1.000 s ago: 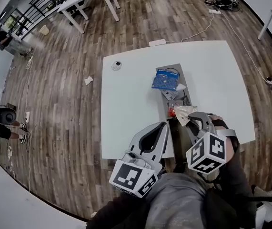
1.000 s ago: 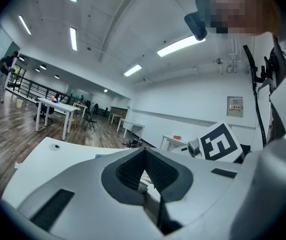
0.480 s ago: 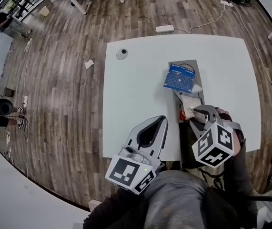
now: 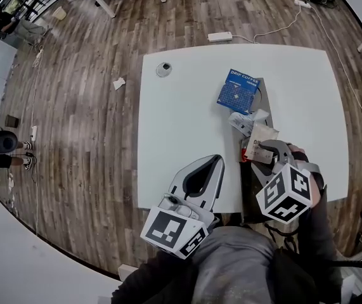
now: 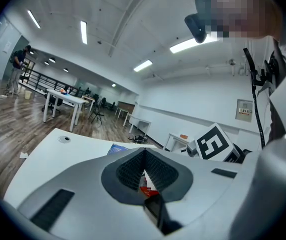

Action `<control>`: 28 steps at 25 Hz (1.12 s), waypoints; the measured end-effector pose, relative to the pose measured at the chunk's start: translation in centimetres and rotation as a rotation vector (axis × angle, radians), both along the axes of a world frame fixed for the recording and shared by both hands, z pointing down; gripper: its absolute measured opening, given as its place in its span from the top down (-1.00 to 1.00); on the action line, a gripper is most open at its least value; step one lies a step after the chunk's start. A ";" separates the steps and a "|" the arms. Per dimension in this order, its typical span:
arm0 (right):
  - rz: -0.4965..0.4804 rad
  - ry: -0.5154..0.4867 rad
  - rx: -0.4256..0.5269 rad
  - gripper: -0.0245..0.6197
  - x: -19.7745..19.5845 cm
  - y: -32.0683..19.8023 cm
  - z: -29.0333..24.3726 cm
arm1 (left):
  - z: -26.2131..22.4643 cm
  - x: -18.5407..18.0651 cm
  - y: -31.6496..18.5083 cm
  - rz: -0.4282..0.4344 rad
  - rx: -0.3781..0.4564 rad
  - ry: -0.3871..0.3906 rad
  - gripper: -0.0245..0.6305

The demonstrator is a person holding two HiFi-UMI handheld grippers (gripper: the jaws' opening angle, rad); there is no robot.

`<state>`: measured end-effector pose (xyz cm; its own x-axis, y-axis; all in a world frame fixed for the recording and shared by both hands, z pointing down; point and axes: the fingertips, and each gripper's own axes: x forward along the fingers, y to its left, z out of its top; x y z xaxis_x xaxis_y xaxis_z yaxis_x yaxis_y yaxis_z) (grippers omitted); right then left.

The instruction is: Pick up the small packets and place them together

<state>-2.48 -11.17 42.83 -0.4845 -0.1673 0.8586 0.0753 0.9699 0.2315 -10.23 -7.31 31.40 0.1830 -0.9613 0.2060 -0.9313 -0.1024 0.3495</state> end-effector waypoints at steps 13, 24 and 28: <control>0.030 -0.031 0.019 0.39 0.5 0.1 -0.4 | 0.0 0.6 0.6 0.006 0.009 -0.006 0.92; 0.062 -0.069 0.013 0.39 2.1 2.0 -1.2 | -0.4 1.7 1.7 0.038 0.023 -0.019 0.92; 0.106 -0.124 0.015 0.39 4.0 2.9 -2.3 | -1.0 3.0 2.2 0.057 0.035 -0.039 0.92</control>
